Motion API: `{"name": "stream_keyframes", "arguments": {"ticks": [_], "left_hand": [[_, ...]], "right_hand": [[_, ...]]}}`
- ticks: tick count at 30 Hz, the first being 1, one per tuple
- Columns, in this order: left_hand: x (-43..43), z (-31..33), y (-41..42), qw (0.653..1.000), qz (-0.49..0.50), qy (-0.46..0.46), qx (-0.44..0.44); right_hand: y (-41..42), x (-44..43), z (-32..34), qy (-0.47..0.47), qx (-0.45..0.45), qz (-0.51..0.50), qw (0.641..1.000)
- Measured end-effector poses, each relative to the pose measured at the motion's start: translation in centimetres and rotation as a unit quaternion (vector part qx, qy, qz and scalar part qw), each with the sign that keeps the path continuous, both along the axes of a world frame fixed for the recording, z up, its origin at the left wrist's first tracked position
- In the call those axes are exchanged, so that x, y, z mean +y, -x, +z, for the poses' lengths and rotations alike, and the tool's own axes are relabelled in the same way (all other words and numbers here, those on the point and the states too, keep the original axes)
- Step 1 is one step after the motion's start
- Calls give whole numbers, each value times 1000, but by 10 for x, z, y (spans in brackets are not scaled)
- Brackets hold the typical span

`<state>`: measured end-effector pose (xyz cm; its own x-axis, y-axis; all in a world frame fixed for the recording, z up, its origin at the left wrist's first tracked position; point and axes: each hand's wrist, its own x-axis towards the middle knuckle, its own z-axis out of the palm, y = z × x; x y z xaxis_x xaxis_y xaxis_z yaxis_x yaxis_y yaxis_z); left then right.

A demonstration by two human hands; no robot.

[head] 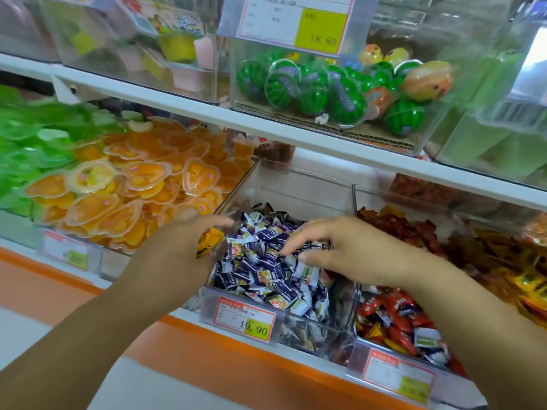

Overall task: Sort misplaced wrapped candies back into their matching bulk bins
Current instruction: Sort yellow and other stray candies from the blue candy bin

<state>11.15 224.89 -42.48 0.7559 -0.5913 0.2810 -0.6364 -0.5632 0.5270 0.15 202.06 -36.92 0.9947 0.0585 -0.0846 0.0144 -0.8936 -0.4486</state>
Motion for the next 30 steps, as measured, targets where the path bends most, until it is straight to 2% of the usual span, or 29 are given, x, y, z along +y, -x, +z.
{"name": "stream_keyframes", "arguments": {"ticks": [2,4,6,8,13,16,17,19,21,22,25,27,30], "left_hand": [[-1,2,1,1000,6,11,15],[-1,3,1,999,7,21,28],[0,5,2,999,1,18,31],[1,5,0,999,2,8,35],[-1,5,1,999,13,-4,35],[0,5,-1,999,13,4,44],[1,5,-1,999,10,2,43],[2,6,0,999,5,-3,38],[1,6,1,999,3,-9,36],[1,6,1,999,2,-10,35],[2,6,1,999,-2,-1,39],[3,5,2,999,0,5,43],[3,4,2,999,2,10,46]], "right_hand": [[-27,29,-23,46,58,121,990],[-55,37,-45,154,77,189,967],[-76,28,-56,221,94,204,949],[-94,10,-57,265,128,172,940],[-110,-39,-42,219,159,59,961],[-100,-46,-29,254,161,8,954],[-95,-40,-23,246,119,20,962],[-82,-14,-14,166,43,94,981],[-72,19,-17,84,76,166,980],[-71,32,-24,74,104,195,973],[-77,50,-55,142,126,254,948],[-80,50,-68,182,105,238,948],[-80,46,-67,186,84,202,958]]}}
